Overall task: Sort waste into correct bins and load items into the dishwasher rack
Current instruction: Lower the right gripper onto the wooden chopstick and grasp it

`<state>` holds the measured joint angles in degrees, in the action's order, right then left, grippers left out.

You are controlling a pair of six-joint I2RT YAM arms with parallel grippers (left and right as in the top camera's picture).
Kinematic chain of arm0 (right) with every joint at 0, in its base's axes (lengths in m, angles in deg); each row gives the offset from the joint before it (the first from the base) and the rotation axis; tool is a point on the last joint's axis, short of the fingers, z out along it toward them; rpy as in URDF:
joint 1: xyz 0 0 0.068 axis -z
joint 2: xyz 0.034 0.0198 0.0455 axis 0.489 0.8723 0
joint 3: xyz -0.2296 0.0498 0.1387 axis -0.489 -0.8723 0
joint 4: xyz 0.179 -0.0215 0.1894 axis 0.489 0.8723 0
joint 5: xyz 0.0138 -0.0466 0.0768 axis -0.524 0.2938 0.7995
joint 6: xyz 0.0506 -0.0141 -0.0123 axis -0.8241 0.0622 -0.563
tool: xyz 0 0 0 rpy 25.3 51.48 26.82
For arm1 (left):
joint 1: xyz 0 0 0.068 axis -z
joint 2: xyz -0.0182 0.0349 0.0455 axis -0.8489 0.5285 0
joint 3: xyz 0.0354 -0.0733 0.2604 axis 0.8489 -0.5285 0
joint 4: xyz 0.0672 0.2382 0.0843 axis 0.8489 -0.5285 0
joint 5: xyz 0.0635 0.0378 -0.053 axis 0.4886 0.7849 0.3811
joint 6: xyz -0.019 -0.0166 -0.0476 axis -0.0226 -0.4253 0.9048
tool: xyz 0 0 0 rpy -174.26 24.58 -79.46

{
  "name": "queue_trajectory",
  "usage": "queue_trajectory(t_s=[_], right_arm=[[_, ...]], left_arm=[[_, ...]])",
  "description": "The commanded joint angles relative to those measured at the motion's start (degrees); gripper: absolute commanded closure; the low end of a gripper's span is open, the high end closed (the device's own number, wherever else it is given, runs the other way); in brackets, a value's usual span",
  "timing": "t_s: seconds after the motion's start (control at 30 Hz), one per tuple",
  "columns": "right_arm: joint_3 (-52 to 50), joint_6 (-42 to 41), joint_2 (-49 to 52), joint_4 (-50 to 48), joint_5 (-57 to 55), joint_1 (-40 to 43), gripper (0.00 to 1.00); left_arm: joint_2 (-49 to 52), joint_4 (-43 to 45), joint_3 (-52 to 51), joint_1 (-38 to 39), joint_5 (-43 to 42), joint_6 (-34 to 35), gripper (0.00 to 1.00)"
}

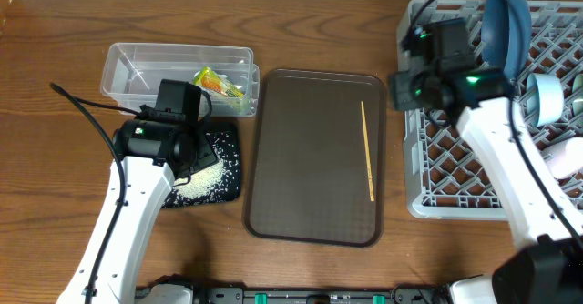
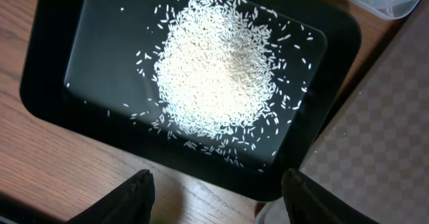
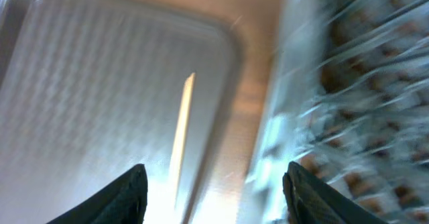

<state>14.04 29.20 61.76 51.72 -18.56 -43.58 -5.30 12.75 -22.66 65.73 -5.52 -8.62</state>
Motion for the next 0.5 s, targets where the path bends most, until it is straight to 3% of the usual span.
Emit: queue_trajectory(t_s=[0.0, 0.47], right_arm=[[-0.07, -4.7, 3.54, 2.23, 5.29, -3.1, 0.38], [-0.07, -15.65, 18.69, 7.89, -2.03, -10.12, 0.39]], left_arm=[[-0.28, -0.17, 0.37, -0.22, 0.11, 0.52, 0.36], [-0.28, -0.15, 0.37, -0.22, 0.13, 0.52, 0.36]])
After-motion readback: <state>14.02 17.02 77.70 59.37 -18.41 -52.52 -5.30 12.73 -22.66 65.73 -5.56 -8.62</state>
